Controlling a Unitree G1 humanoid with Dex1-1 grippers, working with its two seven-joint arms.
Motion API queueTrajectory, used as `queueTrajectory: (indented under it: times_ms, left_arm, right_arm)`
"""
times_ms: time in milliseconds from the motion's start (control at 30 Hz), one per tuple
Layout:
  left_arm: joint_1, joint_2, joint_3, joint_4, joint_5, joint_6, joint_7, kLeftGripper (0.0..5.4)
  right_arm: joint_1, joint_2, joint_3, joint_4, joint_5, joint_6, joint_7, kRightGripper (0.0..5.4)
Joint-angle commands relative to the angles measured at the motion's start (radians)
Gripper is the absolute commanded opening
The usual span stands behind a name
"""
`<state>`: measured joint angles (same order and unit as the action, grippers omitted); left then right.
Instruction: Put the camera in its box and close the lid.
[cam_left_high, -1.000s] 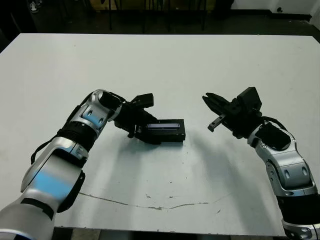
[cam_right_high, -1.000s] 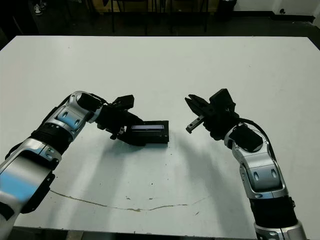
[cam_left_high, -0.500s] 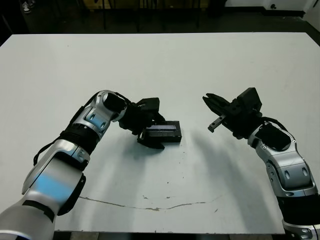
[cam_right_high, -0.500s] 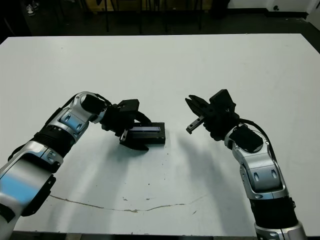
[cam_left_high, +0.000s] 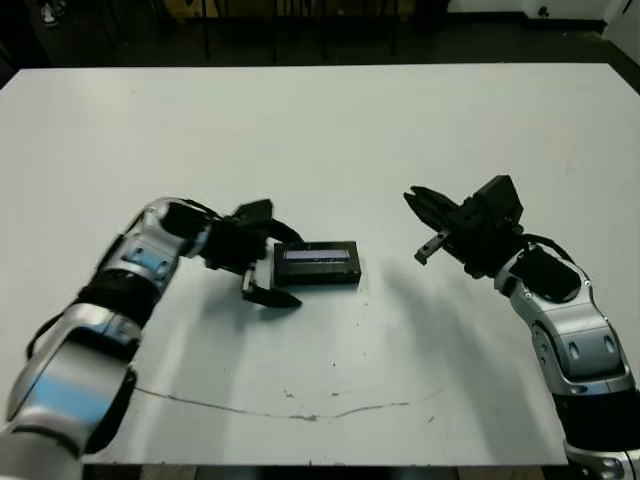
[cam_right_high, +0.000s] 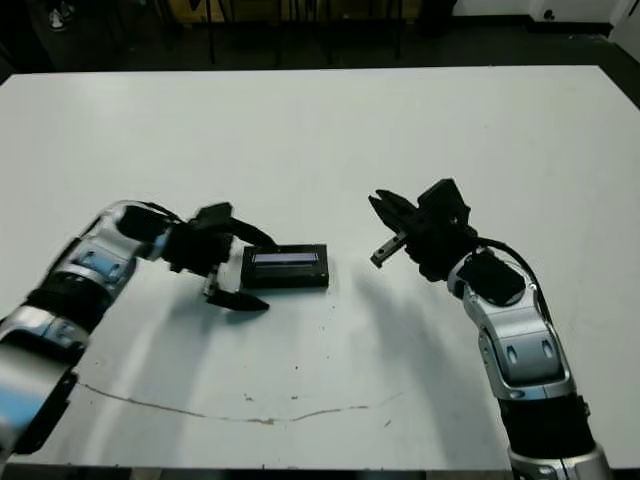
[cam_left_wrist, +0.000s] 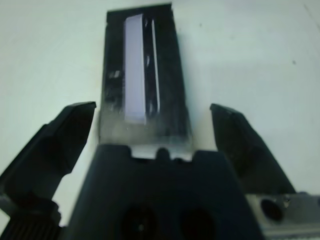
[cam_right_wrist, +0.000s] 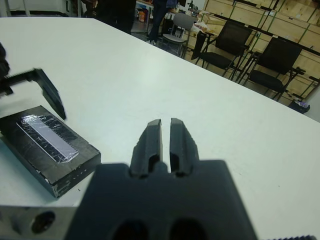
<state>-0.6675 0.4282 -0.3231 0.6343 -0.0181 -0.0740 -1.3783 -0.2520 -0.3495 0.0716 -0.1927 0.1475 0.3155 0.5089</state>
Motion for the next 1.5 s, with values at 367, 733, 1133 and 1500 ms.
queueTrajectory:
  times_ms: [367,733,1133,1500]
  left_arm:
    - [0.200,0.280,0.169,-0.327,-0.102,0.198,0.010,5.39]
    - [0.395,-0.072,0.373,-0.813,-0.225,0.397,0.724,4.40]
    - [0.450,-0.340,0.139,-0.881,-0.097,0.549,1.104,2.13]
    - [0.493,-0.270,-0.040,-0.838,0.008,0.681,1.057,0.01]
  right_arm:
    - [0.010,-0.003,0.002,0.013,0.000,0.006,0.001,0.00]
    - [0.001,0.000,-0.001,0.030,-0.001,0.015,-0.005,0.00]
    - [-0.009,-0.005,-0.001,0.033,-0.028,0.023,-0.038,0.00]
    - [-0.003,0.004,-0.002,0.021,-0.017,0.039,-0.043,0.00]
